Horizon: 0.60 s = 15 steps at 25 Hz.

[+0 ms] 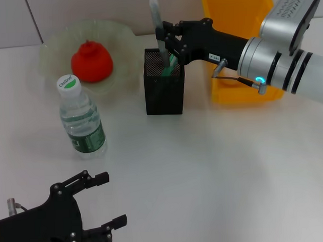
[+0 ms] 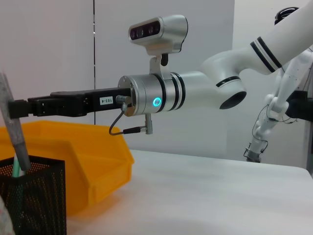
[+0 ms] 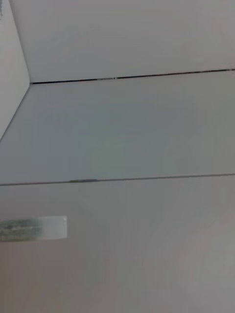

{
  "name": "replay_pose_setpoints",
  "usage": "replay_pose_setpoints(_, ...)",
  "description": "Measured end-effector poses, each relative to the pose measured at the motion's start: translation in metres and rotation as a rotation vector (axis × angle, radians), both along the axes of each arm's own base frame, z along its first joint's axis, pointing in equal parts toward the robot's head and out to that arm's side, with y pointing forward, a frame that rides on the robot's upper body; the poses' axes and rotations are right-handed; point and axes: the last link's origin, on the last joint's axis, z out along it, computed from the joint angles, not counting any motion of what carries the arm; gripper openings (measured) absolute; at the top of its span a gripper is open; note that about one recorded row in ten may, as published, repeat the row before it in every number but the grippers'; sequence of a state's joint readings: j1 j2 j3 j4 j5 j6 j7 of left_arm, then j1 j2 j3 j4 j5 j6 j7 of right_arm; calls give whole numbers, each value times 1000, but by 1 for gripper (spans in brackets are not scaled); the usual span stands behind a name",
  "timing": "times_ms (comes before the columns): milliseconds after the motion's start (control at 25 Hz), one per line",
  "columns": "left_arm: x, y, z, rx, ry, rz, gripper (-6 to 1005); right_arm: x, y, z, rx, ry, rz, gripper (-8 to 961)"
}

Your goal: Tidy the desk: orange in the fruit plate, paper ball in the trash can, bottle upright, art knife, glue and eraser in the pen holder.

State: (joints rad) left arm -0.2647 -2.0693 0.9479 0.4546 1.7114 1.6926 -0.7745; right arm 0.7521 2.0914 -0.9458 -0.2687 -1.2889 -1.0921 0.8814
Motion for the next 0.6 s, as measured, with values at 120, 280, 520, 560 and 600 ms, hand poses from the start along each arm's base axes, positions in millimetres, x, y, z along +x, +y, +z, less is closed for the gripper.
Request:
replay_pose_setpoints(120,0,0,0,0,0,0,859,0,0,-1,2,-5,1,152)
replay_pose_setpoints(280,0,0,0,0,0,0,859,2,2,-2,9,-18,-9,171)
replay_pose_setpoints(520,0,1,0,3,-2,1,859,5,1,1,25,16,-39,199)
replay_pose_setpoints(560,0,1,0,4,-2,1,859,6,0,2,24,25,-38,204)
replay_pose_setpoints(600,0,1,0,4,-3,1,859,6,-4,3,15,49,-27,248)
